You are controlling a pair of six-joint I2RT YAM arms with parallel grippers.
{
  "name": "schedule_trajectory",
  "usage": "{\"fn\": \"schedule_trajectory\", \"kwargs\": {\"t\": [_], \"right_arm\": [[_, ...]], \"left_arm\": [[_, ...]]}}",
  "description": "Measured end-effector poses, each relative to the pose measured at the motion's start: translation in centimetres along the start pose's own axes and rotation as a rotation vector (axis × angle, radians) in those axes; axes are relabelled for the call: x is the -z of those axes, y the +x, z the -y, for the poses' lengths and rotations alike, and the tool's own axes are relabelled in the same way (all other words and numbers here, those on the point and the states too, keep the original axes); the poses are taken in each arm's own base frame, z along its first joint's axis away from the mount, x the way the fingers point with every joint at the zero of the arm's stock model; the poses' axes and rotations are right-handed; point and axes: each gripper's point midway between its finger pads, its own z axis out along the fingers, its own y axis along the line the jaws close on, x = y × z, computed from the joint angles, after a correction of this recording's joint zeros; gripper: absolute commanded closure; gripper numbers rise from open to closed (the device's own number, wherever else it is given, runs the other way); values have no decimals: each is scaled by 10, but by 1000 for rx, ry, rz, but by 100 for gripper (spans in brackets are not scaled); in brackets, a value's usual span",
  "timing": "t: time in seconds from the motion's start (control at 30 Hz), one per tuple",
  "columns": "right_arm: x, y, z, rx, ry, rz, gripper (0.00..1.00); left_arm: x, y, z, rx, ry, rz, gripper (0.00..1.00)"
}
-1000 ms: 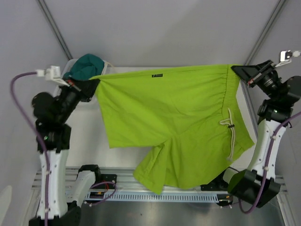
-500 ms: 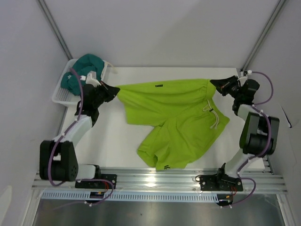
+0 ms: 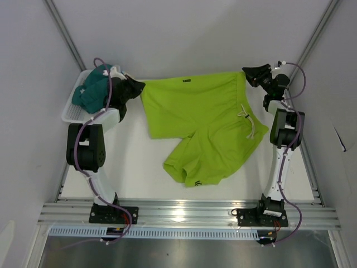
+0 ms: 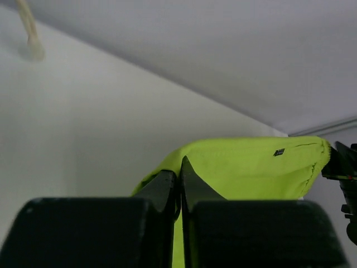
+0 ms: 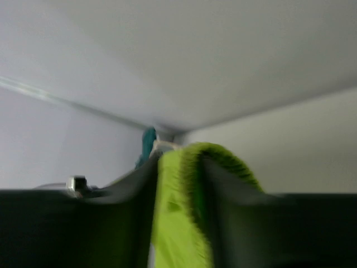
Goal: Fold and stack the shorts
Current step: Flatten the shorts out
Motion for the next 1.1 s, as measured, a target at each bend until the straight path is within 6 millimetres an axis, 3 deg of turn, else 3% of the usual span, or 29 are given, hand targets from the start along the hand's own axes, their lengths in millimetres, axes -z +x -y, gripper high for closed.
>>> {"fn": "schedule_trajectory", "kwargs": {"t": [0.03,0.07,0.1,0.17,0.23,0.33,0.4,0.47,0.53,0.63,0.7,0.77,0.97,1.1], "right_arm": [[-11,-11,-1,20,-19,12,1],[-21,-23,-1,43,-33,30,0],[-28,-34,1,70,-37,50,1],[-33,-48,6,76,-3,66,1],[-29,-55,12,82,35,79,1],[-11,-59,22,69,148,94,0],[13,-53,27,44,247,98,0],[41,-44,20,24,334,100,1],[64,-32,9,24,383,102,1],[101,-5,-15,41,417,96,6],[121,13,-18,40,438,81,8],[138,30,-10,34,469,65,11],[199,78,39,-34,644,10,16],[226,85,47,-32,692,24,19]], "left_arm": [[-10,-7,2,-3,4,15,36],[-22,-14,2,-6,9,29,15],[-33,-20,2,-3,7,35,3],[-52,-27,-3,3,-15,28,1],[-55,-23,-12,5,-51,14,1],[-38,-16,-18,1,-96,-5,1],[-24,-16,-14,-8,-110,-17,1],[-3,-19,0,-24,-111,-15,1],[24,-20,28,-42,-79,-5,1],[70,-6,77,-60,18,-4,1],[100,23,98,-63,79,-34,1],[125,61,104,-64,104,-99,1],[175,169,80,-124,67,-323,1],[201,196,67,-133,63,-381,1]]}}
